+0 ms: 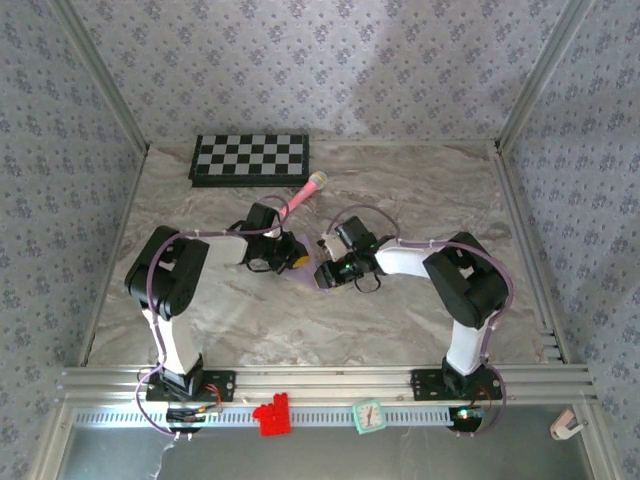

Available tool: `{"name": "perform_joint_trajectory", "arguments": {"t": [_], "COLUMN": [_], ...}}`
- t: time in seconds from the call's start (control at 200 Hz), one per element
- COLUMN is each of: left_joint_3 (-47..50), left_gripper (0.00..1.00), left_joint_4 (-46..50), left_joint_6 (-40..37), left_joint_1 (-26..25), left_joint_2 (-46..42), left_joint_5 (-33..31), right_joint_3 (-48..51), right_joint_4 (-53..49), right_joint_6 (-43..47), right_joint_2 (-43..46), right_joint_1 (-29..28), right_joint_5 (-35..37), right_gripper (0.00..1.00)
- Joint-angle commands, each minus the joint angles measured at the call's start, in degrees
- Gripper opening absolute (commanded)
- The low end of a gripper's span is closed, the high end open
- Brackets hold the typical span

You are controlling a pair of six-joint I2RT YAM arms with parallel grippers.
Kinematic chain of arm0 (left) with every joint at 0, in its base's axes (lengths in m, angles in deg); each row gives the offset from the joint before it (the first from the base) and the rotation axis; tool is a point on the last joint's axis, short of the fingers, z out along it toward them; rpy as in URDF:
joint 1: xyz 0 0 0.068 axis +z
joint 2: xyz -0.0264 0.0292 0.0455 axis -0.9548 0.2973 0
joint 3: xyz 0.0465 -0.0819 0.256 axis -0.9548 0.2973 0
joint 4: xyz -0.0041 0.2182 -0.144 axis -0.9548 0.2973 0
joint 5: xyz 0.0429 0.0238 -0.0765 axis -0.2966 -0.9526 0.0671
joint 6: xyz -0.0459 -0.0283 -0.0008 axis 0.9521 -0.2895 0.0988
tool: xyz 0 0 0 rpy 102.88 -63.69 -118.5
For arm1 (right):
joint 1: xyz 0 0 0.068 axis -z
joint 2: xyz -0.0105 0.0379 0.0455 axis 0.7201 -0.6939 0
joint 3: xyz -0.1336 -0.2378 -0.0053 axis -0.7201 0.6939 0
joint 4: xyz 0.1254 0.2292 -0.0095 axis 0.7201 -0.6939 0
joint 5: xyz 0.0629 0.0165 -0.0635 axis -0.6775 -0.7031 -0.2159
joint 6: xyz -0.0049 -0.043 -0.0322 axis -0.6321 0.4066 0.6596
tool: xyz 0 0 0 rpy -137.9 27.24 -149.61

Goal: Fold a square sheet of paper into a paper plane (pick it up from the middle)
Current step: Fourth fold the wing at the center of the table.

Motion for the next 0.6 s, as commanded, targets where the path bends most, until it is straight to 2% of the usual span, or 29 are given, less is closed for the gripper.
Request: {"name": "perform_joint_trajectory", "arguments": {"t": [0.0, 0.37, 0.595], "left_joint_3": [-1.69, -2.38, -1.02], "left_gripper": [0.11, 0.11, 0.16], "left_joint_4": [1.04, -0.29, -2.72], "left_joint_6": [0.20, 0.17, 0.08], "left_joint_1": [-0.51, -0.44, 0.61], "left_joint_2": [0.81, 1.01, -3.28], "left_joint_5": [-0.11, 1.07, 1.06], "right_joint_3": [-0.67, 1.02, 2.09], "right_joint_4": [-1.74, 0.42, 1.44], "right_joint_6": [0.77, -0.81, -1.57], "right_joint_2": [-1.94, -2.65, -3.24], "right_joint_1": [-0.37, 0.95, 1.79], "right_joint_5": [0.87, -1.67, -2.93], "right_gripper": [0.27, 0.19, 0.15]}}
